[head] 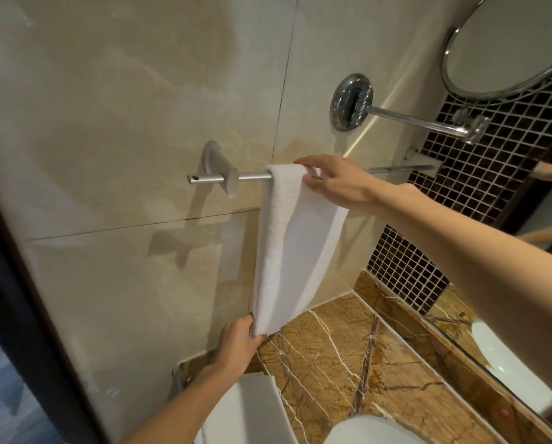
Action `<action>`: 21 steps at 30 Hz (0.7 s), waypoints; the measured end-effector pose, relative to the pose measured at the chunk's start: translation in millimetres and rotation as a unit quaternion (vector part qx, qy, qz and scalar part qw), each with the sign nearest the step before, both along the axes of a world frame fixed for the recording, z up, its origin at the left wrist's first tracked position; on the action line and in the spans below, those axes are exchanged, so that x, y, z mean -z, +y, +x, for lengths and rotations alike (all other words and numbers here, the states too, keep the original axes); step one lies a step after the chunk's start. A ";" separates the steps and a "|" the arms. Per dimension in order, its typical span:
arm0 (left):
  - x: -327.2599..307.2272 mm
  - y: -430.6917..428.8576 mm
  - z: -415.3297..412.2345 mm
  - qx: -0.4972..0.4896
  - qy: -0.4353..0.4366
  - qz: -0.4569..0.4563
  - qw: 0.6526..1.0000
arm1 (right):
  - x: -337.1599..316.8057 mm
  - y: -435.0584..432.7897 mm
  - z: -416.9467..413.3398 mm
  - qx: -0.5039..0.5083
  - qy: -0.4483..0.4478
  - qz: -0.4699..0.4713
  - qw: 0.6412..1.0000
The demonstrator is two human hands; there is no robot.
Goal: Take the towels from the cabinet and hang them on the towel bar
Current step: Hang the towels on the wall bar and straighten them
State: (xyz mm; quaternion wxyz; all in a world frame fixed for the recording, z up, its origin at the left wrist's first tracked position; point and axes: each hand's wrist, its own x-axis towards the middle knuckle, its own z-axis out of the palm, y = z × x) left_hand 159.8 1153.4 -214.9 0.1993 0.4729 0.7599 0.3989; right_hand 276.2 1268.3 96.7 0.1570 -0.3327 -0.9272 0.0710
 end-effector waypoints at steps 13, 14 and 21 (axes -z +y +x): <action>-11.0 1.6 -9.0 -0.016 -0.218 0.040 0.975 | -0.4 2.4 -0.2 -0.003 0.014 0.004 1.000; -11.7 2.1 -10.2 -0.020 -0.202 0.035 0.979 | -0.2 2.6 0.0 -0.003 0.016 0.006 1.000; -11.4 5.7 -12.8 -0.028 -0.063 0.014 0.998 | 1.1 0.2 -1.3 -0.012 0.036 0.001 0.999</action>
